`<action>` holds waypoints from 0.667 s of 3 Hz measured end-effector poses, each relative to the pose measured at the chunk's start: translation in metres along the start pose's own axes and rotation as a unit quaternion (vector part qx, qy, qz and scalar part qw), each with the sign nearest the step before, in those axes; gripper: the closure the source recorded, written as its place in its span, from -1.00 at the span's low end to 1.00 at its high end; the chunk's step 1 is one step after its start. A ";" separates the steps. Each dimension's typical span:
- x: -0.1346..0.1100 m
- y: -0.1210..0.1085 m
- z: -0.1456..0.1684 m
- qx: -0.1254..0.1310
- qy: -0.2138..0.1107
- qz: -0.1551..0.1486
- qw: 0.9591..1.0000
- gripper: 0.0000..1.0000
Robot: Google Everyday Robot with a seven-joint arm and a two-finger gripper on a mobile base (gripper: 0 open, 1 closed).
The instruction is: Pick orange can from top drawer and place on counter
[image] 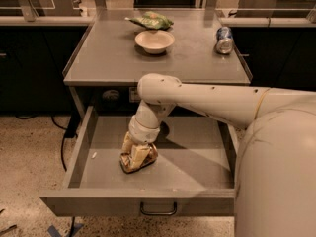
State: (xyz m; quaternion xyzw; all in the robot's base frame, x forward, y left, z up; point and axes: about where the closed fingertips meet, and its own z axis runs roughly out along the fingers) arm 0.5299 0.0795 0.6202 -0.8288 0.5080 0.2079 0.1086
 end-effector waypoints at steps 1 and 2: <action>-0.007 0.002 -0.022 0.005 -0.003 -0.010 1.000 1.00; -0.014 0.007 -0.057 0.020 -0.010 -0.021 1.000 1.00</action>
Offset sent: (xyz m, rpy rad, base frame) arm 0.0067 -0.0380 0.1219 0.1033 -0.1024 0.0187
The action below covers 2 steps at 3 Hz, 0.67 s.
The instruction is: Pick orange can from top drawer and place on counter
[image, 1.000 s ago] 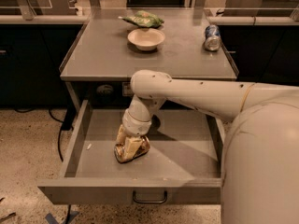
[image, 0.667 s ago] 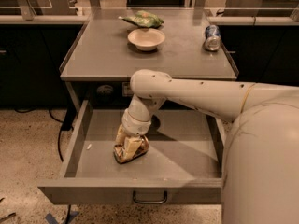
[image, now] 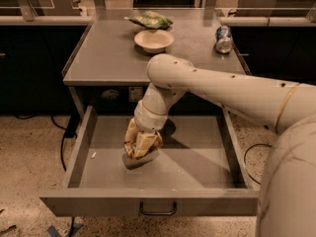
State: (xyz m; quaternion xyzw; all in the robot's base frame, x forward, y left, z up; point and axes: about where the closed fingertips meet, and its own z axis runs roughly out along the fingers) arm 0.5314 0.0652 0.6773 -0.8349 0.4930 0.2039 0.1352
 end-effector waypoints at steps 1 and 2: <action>-0.005 0.003 -0.034 0.025 -0.020 -0.014 0.999 1.00; -0.008 0.006 -0.062 0.045 -0.039 -0.030 0.998 1.00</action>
Offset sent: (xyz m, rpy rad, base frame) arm 0.0072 -0.0395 0.0934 0.1893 -0.0989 0.0150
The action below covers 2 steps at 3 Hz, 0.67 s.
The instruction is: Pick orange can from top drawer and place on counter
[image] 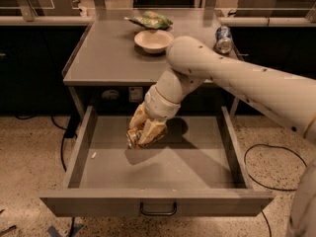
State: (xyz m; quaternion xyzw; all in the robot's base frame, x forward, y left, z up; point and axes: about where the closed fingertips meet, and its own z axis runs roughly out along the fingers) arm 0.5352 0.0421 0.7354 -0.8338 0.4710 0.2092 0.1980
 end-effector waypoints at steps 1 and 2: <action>-0.005 -0.003 -0.022 0.014 -0.003 -0.014 1.000 1.00; -0.009 -0.006 -0.033 0.022 -0.005 -0.024 0.999 1.00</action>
Offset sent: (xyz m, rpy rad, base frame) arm 0.0117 -0.0141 0.0487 0.0564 -0.0794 0.0211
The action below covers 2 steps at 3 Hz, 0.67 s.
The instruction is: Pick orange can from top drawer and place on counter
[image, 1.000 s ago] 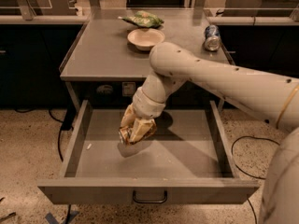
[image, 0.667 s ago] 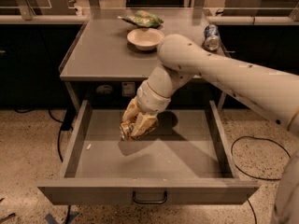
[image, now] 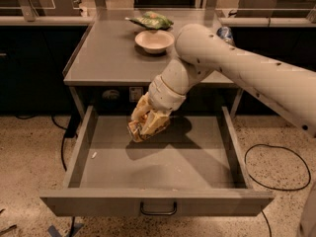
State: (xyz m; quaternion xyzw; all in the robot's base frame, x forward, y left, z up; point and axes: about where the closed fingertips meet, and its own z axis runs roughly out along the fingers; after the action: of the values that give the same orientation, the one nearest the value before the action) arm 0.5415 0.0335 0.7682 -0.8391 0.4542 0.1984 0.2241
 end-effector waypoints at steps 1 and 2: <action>-0.005 -0.004 -0.007 0.004 -0.002 -0.010 1.000 1.00; -0.012 -0.008 -0.015 0.008 -0.001 -0.019 1.000 1.00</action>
Offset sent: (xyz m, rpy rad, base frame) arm 0.0061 0.0028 0.0359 0.0206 -0.0509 0.0289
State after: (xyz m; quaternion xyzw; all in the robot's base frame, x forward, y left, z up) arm 0.5443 0.0371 0.7886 -0.8454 0.4398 0.1918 0.2347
